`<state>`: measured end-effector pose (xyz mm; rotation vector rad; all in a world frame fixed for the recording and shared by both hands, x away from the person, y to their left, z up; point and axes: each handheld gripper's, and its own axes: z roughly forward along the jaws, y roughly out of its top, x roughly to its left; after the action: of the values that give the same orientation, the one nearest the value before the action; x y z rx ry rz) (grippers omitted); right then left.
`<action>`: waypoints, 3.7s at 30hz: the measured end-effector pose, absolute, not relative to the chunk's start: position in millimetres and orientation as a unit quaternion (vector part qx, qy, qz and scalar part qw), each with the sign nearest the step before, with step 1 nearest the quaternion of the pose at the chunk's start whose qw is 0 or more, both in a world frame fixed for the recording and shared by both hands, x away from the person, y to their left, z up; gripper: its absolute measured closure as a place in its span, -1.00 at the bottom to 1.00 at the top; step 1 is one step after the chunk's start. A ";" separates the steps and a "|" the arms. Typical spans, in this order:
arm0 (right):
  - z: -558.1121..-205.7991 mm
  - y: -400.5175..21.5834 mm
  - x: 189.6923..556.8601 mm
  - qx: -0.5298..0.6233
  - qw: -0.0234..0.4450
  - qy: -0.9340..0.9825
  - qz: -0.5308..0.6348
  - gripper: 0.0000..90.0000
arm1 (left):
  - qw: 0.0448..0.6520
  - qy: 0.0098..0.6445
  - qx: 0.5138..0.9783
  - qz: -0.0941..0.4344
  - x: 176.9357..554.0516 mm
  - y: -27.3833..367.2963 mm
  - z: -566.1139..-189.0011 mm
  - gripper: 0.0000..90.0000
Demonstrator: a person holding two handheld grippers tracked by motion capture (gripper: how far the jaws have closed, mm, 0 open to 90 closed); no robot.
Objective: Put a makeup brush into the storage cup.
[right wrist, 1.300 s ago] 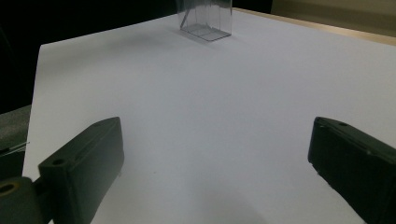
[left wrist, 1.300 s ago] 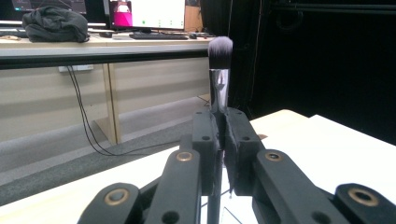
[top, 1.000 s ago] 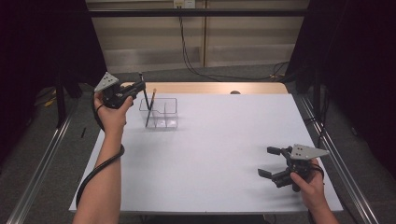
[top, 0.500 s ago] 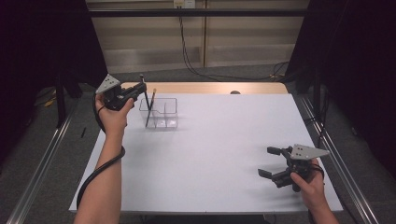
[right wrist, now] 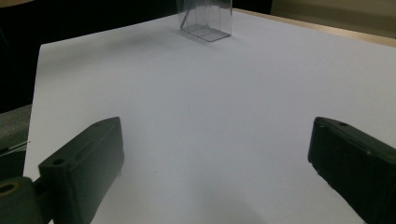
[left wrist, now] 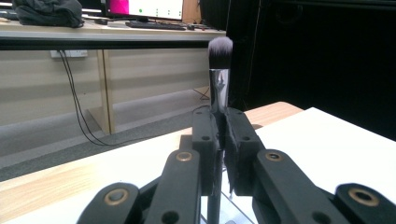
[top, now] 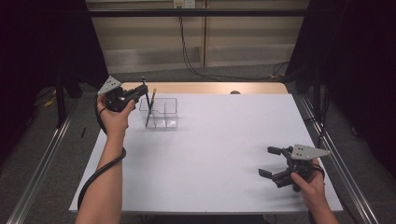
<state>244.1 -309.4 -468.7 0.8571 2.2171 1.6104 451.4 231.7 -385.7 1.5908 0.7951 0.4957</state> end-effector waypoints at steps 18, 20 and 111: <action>-468.4 -309.4 243.3 0.296 0.134 0.765 0.556 -0.93 | 0.603 0.347 0.687 0.210 450.1 231.8 -391.6 0.86; -468.3 -309.5 243.3 0.295 0.134 0.765 0.556 -0.93 | 0.601 0.348 0.688 0.209 449.9 231.7 -392.5 0.86; -466.5 -306.3 242.0 0.287 0.137 0.766 0.558 -0.93 | 0.629 0.273 0.716 0.131 368.4 240.1 -434.9 -1.00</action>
<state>242.0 -306.3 -466.5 0.8319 2.2178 1.6151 368.4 240.1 -434.9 1.6391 0.6261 0.3010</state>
